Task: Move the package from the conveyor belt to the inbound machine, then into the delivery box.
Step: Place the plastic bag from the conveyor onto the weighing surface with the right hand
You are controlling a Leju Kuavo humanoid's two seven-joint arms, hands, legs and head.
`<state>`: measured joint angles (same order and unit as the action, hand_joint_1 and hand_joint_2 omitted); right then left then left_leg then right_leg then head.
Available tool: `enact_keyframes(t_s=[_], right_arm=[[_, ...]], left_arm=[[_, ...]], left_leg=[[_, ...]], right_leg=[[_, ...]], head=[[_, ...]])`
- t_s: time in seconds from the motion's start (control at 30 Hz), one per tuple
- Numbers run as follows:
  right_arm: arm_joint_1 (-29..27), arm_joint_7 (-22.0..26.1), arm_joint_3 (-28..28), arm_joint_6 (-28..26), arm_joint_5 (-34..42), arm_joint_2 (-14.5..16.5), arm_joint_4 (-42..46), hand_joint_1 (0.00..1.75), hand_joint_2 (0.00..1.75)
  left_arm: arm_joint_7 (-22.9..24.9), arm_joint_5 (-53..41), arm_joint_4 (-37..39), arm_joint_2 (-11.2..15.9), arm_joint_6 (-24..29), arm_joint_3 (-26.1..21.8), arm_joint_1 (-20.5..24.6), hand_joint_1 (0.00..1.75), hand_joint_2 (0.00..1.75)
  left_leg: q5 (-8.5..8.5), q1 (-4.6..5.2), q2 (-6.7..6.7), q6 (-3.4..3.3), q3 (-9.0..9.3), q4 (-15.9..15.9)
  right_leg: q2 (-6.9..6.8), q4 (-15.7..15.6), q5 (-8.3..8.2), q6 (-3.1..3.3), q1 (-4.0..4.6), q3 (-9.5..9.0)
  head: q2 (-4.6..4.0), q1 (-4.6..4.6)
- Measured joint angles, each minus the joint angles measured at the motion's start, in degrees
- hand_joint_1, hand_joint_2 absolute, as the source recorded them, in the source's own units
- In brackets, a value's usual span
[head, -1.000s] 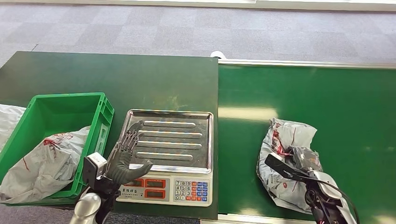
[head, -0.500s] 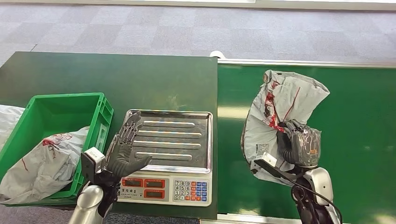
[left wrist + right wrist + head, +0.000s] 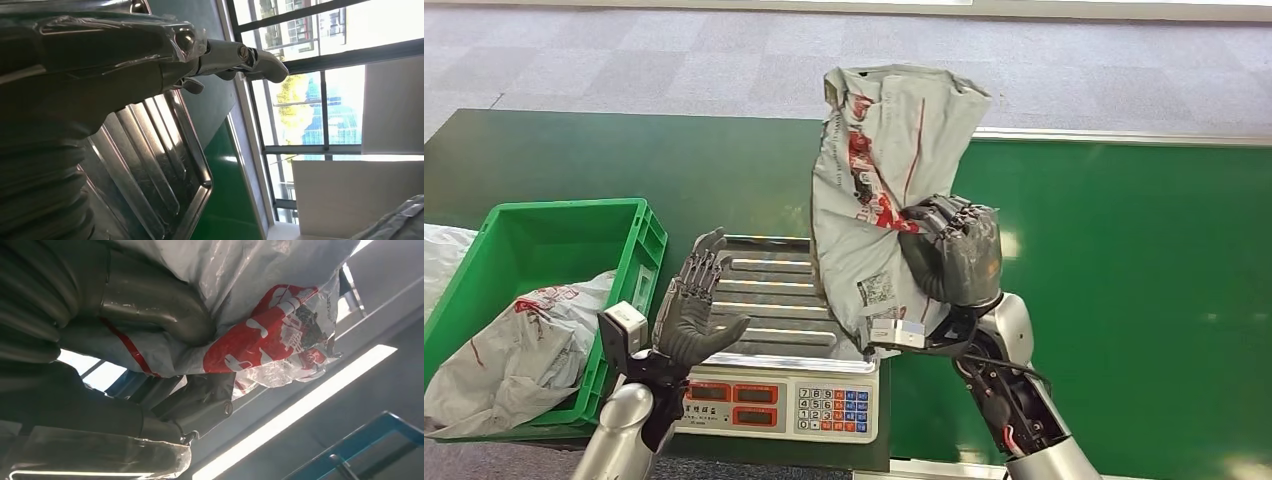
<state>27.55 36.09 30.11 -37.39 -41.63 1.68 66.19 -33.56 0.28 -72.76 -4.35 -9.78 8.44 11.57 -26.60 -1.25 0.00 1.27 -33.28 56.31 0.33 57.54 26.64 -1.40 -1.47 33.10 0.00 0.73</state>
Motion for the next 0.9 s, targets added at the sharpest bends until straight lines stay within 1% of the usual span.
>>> enact_keyframes(t_s=[0.13,0.27,0.33,0.43,0.47,0.5,0.57,0.63,0.7,0.87,0.9], right_arm=[[1.85,0.54,2.80,1.13,1.45,2.05,-3.01,1.75,1.75],[5.02,-0.42,5.16,6.45,-0.58,4.25,-9.65,1.75,1.75],[7.10,-1.97,6.94,10.78,-2.93,5.60,-14.90,1.71,1.75],[10.00,-4.68,10.46,19.64,-6.22,7.41,-22.59,1.52,1.75],[10.76,-5.40,11.76,22.72,-7.08,7.84,-24.77,1.49,1.75],[11.42,-6.05,13.11,25.68,-7.78,8.19,-26.78,1.49,1.75],[12.46,-6.96,15.55,29.71,-8.54,8.65,-30.01,1.59,1.75],[13.15,-7.32,17.27,31.14,-8.61,8.87,-32.14,1.70,1.75],[13.67,-7.28,18.33,31.36,-8.16,8.91,-33.39,1.73,1.75],[14.61,-6.65,19.78,31.28,-7.11,8.88,-34.87,1.73,1.75],[14.73,-6.63,19.98,31.23,-7.06,8.88,-35.06,1.64,1.75]], left_arm=[[-0.34,0.09,0.49,0.59,0.77,-0.17,0.01,0.00,1.75],[-1.17,0.21,0.76,1.14,1.40,-0.24,0.04,0.00,1.75],[-1.66,0.54,0.79,1.30,1.39,-0.25,0.22,0.00,1.75],[-2.67,1.45,0.81,1.43,2.53,-0.36,0.60,0.00,1.75],[-3.18,1.87,0.75,1.44,3.63,-0.46,0.66,0.00,1.75],[-3.78,2.34,0.58,1.44,5.05,-0.65,0.69,0.00,1.75],[-4.80,3.25,0.02,1.42,7.52,-1.17,0.75,0.00,1.75],[-5.55,4.03,-0.75,1.42,9.43,-1.80,0.71,0.00,1.75],[-6.12,4.87,-1.88,1.37,11.25,-2.45,0.48,0.00,1.75],[-6.49,6.57,-4.76,0.98,13.51,-3.57,-0.03,0.00,1.75],[-6.49,6.64,-5.13,0.90,13.65,-3.71,-0.11,0.00,1.75]], left_leg=[[0.00,0.01,0.00,0.00,-0.03,0.00],[0.01,0.01,0.01,0.00,-0.01,0.00],[0.02,0.00,-0.01,0.00,0.00,0.00],[0.04,-0.02,-0.02,0.02,0.00,0.00],[0.04,-0.02,-0.02,0.02,0.00,0.00],[0.04,-0.03,-0.02,0.03,0.00,0.00],[0.03,-0.02,-0.02,0.03,-0.02,0.00],[0.03,-0.02,-0.02,0.03,-0.04,0.00],[0.03,-0.02,-0.02,0.03,-0.05,0.00],[0.03,-0.01,-0.02,0.02,-0.04,0.01],[0.03,-0.01,-0.02,0.03,-0.04,0.01]], right_leg=[[0.00,0.00,0.00,0.00,-0.01,0.01],[0.01,0.00,-0.02,0.00,-0.01,0.00],[0.00,0.00,-0.02,0.00,0.00,0.00],[-0.01,0.01,-0.02,0.01,0.01,0.01],[-0.01,0.01,-0.02,0.01,0.02,0.01],[-0.01,0.02,-0.02,0.01,0.02,0.02],[-0.01,0.02,-0.02,0.00,0.02,0.03],[-0.01,0.01,-0.01,0.00,0.01,0.03],[-0.01,0.00,-0.01,0.00,0.01,0.03],[-0.01,-0.01,-0.02,0.00,0.01,0.03],[-0.01,-0.01,-0.02,0.00,0.01,0.03]], head=[[0.00,-0.02],[0.00,-0.03],[0.00,-0.02],[0.00,-0.02],[0.00,-0.03],[0.00,-0.03],[0.00,-0.03],[0.00,-0.03],[0.00,-0.03],[0.00,-0.02],[0.00,-0.02]])
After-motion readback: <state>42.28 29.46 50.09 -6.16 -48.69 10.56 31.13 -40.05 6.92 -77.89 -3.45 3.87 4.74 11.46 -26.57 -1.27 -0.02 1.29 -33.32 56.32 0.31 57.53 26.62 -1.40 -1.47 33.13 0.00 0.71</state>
